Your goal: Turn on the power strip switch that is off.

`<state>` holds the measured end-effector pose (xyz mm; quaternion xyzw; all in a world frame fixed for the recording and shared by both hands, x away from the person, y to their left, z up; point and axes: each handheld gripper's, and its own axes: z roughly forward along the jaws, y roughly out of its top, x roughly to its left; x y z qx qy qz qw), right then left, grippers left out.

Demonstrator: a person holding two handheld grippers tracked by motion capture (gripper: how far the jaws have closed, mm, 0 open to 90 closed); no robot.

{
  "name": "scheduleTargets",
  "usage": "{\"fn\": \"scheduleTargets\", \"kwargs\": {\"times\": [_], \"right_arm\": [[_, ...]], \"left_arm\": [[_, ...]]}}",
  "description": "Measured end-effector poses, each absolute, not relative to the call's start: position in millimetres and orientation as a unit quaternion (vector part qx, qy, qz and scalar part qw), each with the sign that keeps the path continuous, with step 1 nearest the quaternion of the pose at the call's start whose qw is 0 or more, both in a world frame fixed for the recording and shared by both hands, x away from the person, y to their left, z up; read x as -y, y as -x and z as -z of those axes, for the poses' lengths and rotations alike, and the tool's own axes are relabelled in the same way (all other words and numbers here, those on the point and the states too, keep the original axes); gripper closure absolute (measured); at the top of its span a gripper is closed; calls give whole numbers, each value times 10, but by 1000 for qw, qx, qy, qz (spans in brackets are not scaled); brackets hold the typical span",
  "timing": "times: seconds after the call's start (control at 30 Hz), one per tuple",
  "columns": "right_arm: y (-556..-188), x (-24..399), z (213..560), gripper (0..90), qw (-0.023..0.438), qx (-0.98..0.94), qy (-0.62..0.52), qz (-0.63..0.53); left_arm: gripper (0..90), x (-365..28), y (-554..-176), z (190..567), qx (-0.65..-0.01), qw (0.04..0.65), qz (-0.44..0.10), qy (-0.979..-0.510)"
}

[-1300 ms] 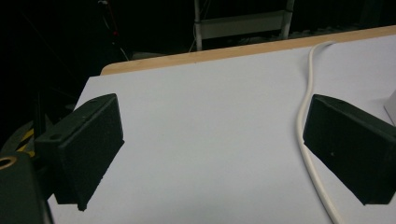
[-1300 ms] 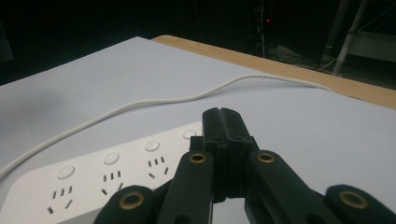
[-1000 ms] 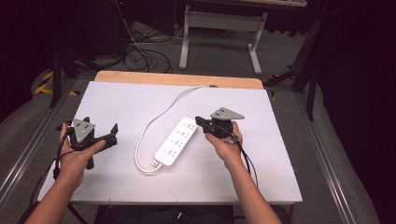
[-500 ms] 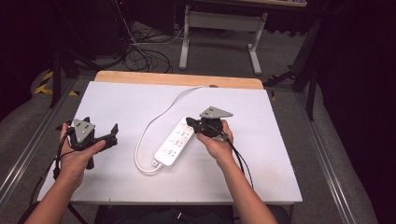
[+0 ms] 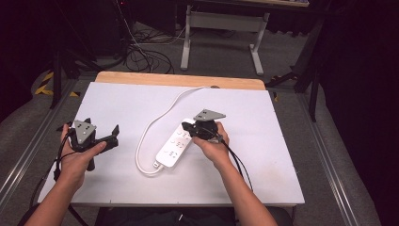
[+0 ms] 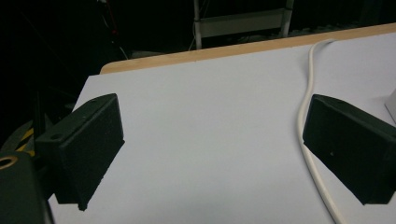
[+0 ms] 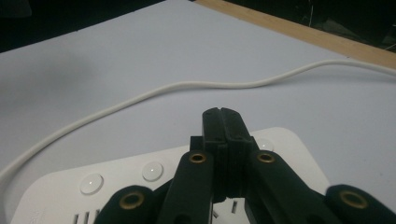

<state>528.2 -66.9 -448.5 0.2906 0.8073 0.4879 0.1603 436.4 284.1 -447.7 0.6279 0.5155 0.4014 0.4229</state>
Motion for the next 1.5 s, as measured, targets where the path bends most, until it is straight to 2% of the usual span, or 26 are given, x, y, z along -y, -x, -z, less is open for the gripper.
{"fn": "scheduleTargets", "kwargs": {"times": [0.4, 0.97, 1.1, 1.27, 1.3, 1.5], "right_arm": [[-5387, 505, 4703, 900, 154, -832, -285, -451], [-5399, 475, 4750, 900, 162, -828, -296, -448], [-5361, 449, 4778, 900, 188, -826, -290, -446], [-5351, 441, 4782, 900, 191, -824, -294, -446], [-5327, 419, 4782, 900, 205, -827, -287, -438], [-5291, 371, 4784, 900, 221, -835, -275, -423]], "left_arm": [[60, -2840, -4363, 4478, -514, 421, -400, -631], [63, -2826, -4363, 4489, -511, 418, -399, -636], [64, -2829, -4358, 4489, -515, 418, -400, -632], [64, -2830, -4357, 4490, -516, 418, -399, -632], [64, -2835, -4362, 4492, -515, 417, -400, -633], [66, -2880, -4367, 4488, -524, 415, -402, -627]]}}
